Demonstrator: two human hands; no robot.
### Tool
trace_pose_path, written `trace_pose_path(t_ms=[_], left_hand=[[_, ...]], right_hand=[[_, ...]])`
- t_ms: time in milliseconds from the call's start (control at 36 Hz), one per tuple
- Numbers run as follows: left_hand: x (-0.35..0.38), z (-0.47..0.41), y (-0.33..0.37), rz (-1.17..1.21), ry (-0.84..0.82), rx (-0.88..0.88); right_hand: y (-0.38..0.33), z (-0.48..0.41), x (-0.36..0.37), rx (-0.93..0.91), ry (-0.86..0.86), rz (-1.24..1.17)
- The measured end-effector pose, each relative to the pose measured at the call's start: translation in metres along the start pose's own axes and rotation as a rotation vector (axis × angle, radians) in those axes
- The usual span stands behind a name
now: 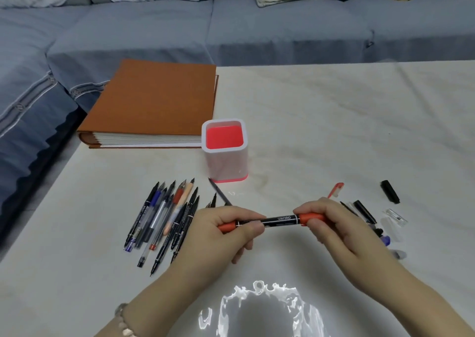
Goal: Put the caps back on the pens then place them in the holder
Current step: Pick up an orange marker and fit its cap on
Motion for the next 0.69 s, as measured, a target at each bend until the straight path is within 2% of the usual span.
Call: trace_pose_path(t_ms=[194, 333, 389, 444, 528, 583, 639, 694], left_hand=[[0.003, 0.012, -0.022, 0.247, -0.008, -0.238], [0.006, 0.010, -0.024, 0.341, -0.057, -0.311], [0.002, 0.007, -0.024, 0.202, -0.052, -0.230], [0.000, 0.004, -0.009, -0.117, -0.096, 0.005], [0.017, 0.004, 0.006, -0.598, -0.365, 0.344], [0.018, -0.001, 0.003, -0.615, -0.444, 0.315], [0.013, -0.010, -0.004, -0.466, -0.394, 0.168], [0.011, -0.018, -0.013, -0.410, -0.365, 0.097]], right_hand=[[0.001, 0.005, 0.013, -0.126, 0.078, 0.119], [-0.001, 0.003, 0.013, -0.125, 0.102, 0.112], [0.005, 0.004, 0.013, -0.065, 0.077, 0.090], [0.017, 0.009, 0.021, 0.036, -0.002, 0.099], [0.032, 0.021, 0.036, 0.108, -0.129, 0.080], [0.033, 0.023, 0.033, 0.107, -0.103, 0.068], [0.032, 0.019, 0.027, 0.114, -0.062, 0.077], [0.030, 0.012, 0.023, 0.111, -0.049, 0.115]])
Point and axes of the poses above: each hand's wrist, its own z-axis away from the middle knuckle, its own x-axis out of the palm, y = z × x, the point moved 7 cm from there along -z, towards the middle knuckle, and after that the axes turned 11 degrees about x, right-handed, at the moved point
